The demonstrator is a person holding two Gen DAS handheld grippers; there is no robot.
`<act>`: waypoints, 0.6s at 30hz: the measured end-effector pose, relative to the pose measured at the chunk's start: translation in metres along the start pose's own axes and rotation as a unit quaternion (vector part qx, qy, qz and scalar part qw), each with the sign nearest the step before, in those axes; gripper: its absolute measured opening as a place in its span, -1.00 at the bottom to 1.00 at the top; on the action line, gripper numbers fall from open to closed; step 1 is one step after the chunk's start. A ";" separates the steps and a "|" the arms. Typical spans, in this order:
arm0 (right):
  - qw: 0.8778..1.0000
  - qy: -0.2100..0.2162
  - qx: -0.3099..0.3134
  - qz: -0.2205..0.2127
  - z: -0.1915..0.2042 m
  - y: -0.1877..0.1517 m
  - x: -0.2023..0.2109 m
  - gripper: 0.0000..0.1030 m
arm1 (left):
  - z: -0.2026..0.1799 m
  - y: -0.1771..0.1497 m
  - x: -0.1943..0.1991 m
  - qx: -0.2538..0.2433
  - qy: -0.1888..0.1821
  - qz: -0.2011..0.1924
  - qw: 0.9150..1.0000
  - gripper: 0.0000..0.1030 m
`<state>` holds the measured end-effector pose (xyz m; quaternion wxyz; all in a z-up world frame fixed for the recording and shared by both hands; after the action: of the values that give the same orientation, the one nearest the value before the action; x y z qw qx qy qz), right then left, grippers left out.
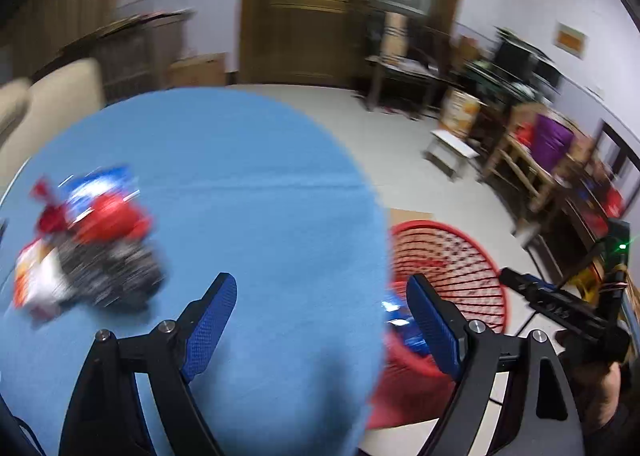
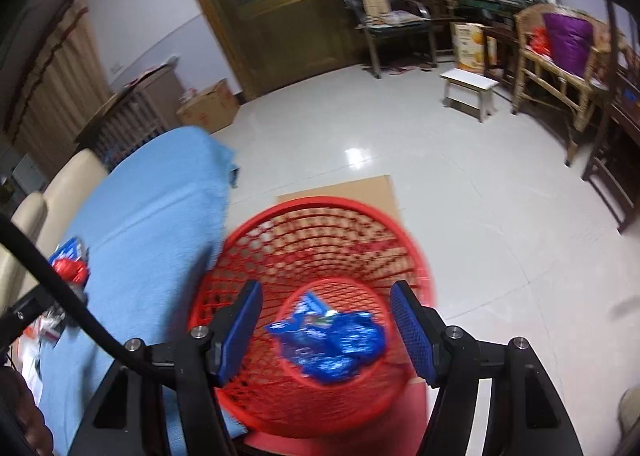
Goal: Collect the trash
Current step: 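Return both tools to the table toward the remaining trash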
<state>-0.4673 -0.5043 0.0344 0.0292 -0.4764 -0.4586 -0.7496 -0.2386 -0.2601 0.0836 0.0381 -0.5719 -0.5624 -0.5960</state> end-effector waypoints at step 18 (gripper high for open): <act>0.951 0.166 0.258 0.026 0.259 0.026 -0.011 0.37 | 0.204 -0.042 0.070 0.215 0.104 -0.054 0.969 0.69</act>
<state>-0.2707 -0.3382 0.0763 0.2461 -0.3328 -0.6126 -0.6734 -0.1611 -0.0570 0.0498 0.1864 -0.4535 -0.7007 -0.5183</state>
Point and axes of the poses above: each gripper's, at about its wrist camera, not at the fingertips, and x roughly against the way its jaws point, z to its left, y to its top, the point moved 1 cm from there along -x, roughly the way its jaws point, and after that the axes turned 13 degrees about x, right-handed, at the moved point
